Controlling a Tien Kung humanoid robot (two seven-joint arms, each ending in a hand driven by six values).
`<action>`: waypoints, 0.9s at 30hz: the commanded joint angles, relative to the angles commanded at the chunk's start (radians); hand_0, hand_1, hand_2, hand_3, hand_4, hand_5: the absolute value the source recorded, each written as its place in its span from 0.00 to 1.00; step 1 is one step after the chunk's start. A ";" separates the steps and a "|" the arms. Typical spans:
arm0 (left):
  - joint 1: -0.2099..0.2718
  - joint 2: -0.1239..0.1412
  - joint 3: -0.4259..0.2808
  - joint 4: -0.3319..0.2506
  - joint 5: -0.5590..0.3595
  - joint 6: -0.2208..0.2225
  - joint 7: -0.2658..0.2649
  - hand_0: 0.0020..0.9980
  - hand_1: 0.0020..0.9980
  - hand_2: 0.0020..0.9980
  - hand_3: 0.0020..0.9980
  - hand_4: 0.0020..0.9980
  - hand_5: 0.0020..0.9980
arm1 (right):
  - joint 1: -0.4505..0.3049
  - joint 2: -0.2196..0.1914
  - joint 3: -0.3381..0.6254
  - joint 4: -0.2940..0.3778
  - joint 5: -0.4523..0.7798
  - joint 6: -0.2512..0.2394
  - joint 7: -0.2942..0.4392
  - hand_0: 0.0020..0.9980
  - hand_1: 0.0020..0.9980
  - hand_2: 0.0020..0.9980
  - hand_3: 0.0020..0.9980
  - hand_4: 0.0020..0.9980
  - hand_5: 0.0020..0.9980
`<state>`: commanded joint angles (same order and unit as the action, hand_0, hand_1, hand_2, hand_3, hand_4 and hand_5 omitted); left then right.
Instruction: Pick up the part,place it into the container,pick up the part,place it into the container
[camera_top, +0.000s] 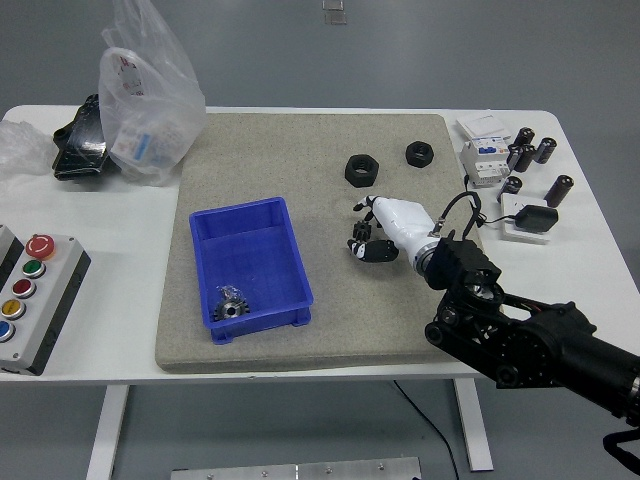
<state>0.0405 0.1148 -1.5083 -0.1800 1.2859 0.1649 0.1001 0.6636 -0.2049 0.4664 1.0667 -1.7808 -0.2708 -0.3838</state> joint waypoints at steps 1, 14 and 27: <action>0.000 0.000 0.001 0.000 0.000 0.000 0.000 0.61 0.59 0.57 0.63 0.71 0.25 | -0.001 0.002 -0.003 -0.005 0.005 -0.001 0.002 0.28 0.50 0.57 0.60 0.21 0.29; -0.002 0.001 0.004 0.000 -0.005 -0.001 -0.003 0.61 0.59 0.57 0.62 0.71 0.26 | -0.003 0.006 -0.014 -0.028 0.025 -0.005 0.014 0.28 0.48 0.51 0.54 0.07 0.26; -0.001 0.000 0.004 0.000 -0.005 0.000 -0.003 0.61 0.59 0.57 0.63 0.72 0.26 | 0.005 -0.006 0.012 0.027 0.036 -0.041 0.023 0.29 0.49 0.52 0.55 0.07 0.22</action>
<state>0.0398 0.1149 -1.5048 -0.1800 1.2805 0.1649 0.0976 0.6686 -0.2105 0.4786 1.0937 -1.7444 -0.3116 -0.3605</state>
